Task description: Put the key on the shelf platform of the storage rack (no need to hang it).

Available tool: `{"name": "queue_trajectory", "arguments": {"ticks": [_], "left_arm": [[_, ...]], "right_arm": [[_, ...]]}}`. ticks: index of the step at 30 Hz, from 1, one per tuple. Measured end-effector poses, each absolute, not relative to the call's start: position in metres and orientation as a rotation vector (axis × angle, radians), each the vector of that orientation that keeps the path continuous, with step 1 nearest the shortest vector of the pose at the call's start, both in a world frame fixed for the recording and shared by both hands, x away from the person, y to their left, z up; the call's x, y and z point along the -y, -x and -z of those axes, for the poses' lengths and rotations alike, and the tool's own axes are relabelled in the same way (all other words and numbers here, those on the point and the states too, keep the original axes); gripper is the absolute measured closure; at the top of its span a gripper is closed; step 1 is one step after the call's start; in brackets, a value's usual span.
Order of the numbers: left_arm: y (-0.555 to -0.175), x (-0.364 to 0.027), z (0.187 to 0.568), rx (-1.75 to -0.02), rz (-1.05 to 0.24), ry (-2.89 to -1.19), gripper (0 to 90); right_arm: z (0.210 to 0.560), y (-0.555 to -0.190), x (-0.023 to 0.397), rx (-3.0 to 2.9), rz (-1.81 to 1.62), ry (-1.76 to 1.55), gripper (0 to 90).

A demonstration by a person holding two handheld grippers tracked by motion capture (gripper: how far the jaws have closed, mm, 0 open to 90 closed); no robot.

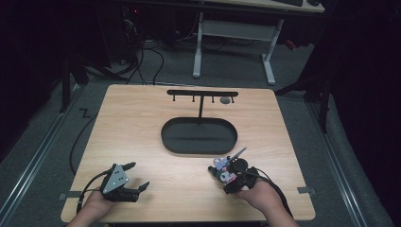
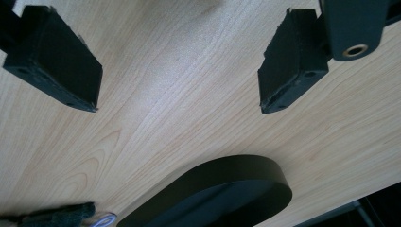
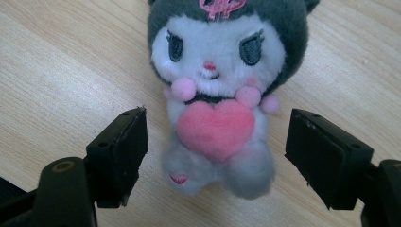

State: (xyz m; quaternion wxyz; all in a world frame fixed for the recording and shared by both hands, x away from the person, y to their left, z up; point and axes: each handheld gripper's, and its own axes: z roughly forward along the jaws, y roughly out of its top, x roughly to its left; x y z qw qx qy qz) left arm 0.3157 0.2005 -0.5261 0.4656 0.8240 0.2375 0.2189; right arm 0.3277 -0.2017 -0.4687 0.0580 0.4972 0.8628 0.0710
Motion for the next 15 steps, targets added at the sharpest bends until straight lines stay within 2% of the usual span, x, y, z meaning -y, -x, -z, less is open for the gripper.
{"name": "queue_trajectory", "arguments": {"ticks": [9,15], "left_arm": [[-0.316,-0.200,0.526,-0.583,-0.537,-2.024,15.5],[-0.316,-0.200,0.526,-0.583,-0.538,-2.024,15.5]], "right_arm": [[0.476,-0.327,0.204,-2.616,-0.220,-1.525,24.3],[0.480,-0.326,0.206,-2.619,-0.221,-1.535,30.0]]}}
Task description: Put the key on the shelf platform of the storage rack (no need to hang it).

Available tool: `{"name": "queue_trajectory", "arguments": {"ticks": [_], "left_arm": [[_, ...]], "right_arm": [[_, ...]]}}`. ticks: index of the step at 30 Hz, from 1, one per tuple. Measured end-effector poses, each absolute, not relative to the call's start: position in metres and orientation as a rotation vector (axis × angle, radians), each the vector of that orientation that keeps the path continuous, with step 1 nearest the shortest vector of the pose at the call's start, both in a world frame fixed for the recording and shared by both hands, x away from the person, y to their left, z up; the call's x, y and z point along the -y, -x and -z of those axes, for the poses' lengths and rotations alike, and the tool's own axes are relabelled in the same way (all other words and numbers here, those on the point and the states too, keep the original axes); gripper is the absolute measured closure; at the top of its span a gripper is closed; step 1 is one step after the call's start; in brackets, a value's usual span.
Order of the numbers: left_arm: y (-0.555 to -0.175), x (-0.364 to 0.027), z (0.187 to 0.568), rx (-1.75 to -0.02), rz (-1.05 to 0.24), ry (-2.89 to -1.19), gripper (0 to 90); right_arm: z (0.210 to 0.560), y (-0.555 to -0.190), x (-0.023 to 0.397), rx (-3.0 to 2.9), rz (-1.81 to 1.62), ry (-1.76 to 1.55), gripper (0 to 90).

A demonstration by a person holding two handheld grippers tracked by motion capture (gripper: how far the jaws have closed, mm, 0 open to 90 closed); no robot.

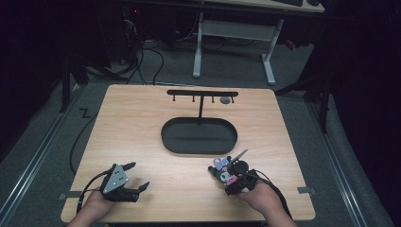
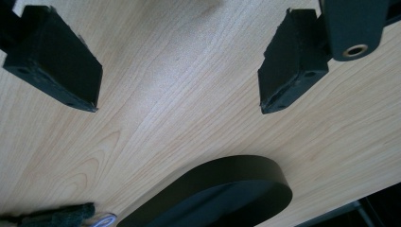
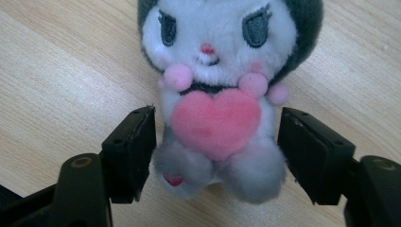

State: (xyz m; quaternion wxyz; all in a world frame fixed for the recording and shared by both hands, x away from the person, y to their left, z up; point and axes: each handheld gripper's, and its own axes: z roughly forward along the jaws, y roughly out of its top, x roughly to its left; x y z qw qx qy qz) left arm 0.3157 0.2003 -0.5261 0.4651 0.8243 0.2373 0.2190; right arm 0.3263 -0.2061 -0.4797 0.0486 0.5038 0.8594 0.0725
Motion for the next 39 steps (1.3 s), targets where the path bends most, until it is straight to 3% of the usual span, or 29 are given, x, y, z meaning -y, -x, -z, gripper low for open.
{"name": "queue_trajectory", "arguments": {"ticks": [8,14,39], "left_arm": [[-0.316,-0.200,0.526,-0.585,-0.540,-2.024,15.5],[-0.316,-0.201,0.526,-0.586,-0.538,-2.023,15.5],[-0.318,-0.199,0.526,-0.583,-0.526,-2.042,15.5]], "right_arm": [[0.481,-0.327,0.206,-2.634,-0.228,-1.545,34.4],[0.479,-0.329,0.203,-2.619,-0.211,-1.528,46.6],[0.455,-0.333,0.213,-2.575,-0.306,-1.540,47.2]]}}
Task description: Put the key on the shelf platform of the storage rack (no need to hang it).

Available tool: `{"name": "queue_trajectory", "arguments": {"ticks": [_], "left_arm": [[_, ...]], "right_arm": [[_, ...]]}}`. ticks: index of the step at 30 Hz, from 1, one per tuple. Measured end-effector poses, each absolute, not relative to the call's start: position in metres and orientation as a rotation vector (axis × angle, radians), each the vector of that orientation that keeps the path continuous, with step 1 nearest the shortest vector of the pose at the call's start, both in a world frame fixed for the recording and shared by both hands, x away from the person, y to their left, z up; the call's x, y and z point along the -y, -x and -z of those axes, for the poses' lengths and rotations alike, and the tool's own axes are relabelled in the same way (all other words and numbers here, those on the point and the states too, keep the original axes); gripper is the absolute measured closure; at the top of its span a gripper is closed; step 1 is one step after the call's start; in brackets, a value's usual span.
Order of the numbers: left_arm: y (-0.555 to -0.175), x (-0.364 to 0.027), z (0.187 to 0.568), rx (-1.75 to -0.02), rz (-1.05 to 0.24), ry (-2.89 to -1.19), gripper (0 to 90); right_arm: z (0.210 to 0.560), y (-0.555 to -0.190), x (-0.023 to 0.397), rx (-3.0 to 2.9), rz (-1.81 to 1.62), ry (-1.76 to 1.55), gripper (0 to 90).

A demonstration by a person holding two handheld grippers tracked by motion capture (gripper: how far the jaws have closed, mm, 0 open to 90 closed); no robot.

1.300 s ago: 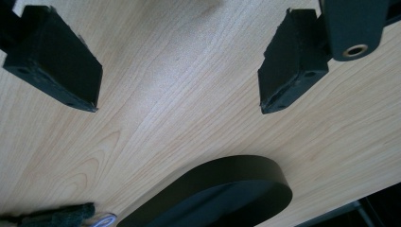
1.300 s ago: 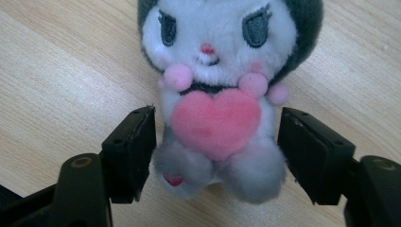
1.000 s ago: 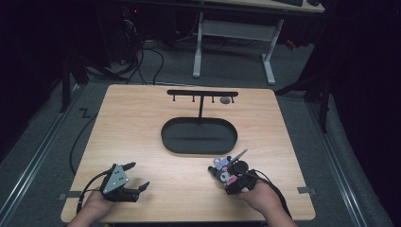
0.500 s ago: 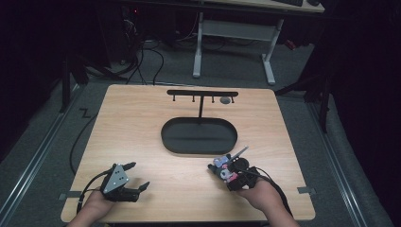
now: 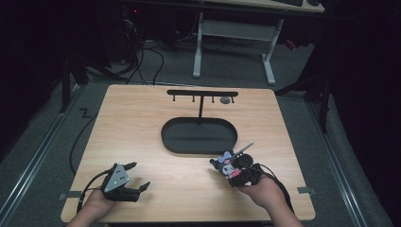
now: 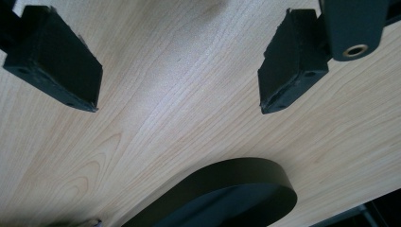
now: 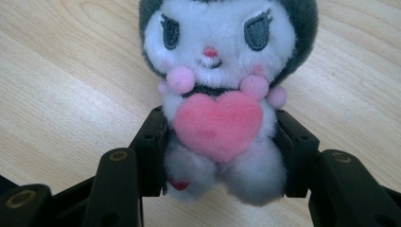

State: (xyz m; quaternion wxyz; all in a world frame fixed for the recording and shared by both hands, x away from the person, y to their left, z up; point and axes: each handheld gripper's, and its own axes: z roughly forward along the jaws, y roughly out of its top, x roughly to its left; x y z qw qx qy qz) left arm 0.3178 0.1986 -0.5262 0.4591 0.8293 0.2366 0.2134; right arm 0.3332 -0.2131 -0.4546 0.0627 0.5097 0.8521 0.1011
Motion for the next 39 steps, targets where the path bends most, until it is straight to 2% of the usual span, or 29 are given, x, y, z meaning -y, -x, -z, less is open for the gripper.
{"name": "queue_trajectory", "arguments": {"ticks": [39], "left_arm": [[-0.316,-0.200,0.526,-0.571,-0.526,-2.036,15.5]], "right_arm": [[0.417,-0.366,0.201,-2.531,-0.348,-1.513,47.2]]}}
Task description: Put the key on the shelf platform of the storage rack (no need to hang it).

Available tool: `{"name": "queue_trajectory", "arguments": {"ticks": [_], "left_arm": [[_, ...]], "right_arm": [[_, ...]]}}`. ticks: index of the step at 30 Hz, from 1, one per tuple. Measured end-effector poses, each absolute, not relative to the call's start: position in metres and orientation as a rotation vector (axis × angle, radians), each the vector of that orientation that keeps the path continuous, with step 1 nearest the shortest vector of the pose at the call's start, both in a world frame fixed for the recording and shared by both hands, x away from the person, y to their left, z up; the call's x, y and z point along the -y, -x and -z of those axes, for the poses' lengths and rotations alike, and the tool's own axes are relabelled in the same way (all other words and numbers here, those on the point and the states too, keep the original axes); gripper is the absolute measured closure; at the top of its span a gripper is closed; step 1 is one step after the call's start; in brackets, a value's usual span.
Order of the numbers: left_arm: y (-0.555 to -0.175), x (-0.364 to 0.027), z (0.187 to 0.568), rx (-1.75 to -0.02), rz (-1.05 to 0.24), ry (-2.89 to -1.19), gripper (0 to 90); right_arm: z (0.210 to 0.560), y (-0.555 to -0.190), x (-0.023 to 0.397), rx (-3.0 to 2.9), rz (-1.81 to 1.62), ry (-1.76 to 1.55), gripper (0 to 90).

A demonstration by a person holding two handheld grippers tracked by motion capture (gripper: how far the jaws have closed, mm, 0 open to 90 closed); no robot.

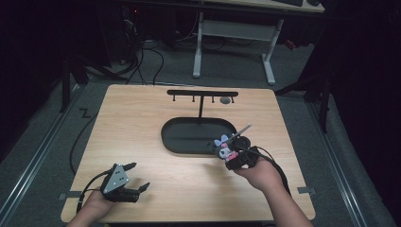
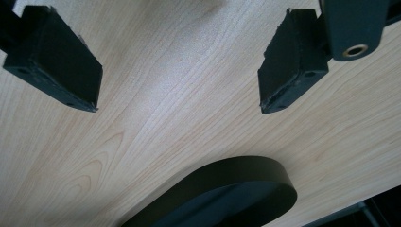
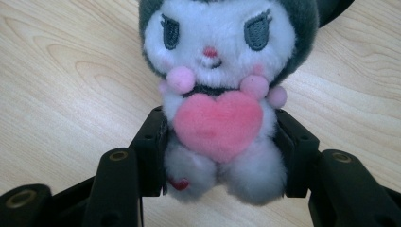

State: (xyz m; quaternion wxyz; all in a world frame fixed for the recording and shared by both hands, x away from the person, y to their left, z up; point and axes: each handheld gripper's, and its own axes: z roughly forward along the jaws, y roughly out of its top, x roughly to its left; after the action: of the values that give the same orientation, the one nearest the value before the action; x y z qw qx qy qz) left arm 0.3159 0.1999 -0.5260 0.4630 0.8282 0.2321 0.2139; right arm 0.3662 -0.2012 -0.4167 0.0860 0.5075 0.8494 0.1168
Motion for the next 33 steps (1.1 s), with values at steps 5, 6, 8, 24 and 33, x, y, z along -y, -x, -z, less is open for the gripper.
{"name": "queue_trajectory", "arguments": {"ticks": [5,6,8,24,33], "left_arm": [[-0.316,-0.200,0.526,-0.570,-0.527,-2.035,15.5],[-0.316,-0.200,0.526,-0.569,-0.528,-2.035,15.5],[-0.316,-0.200,0.526,-0.567,-0.530,-2.036,15.5],[-0.314,-0.200,0.526,-0.559,-0.534,-2.031,15.5],[-0.314,-0.200,0.526,-0.559,-0.534,-2.033,15.5]], "right_arm": [[0.417,-0.374,0.198,-2.532,-0.348,-1.506,47.2],[0.417,-0.375,0.197,-2.535,-0.348,-1.500,47.2],[0.417,-0.379,0.195,-2.538,-0.346,-1.493,47.2],[0.413,-0.402,0.177,-2.536,-0.328,-1.469,47.2],[0.412,-0.412,0.172,-2.534,-0.339,-1.457,47.2]]}}
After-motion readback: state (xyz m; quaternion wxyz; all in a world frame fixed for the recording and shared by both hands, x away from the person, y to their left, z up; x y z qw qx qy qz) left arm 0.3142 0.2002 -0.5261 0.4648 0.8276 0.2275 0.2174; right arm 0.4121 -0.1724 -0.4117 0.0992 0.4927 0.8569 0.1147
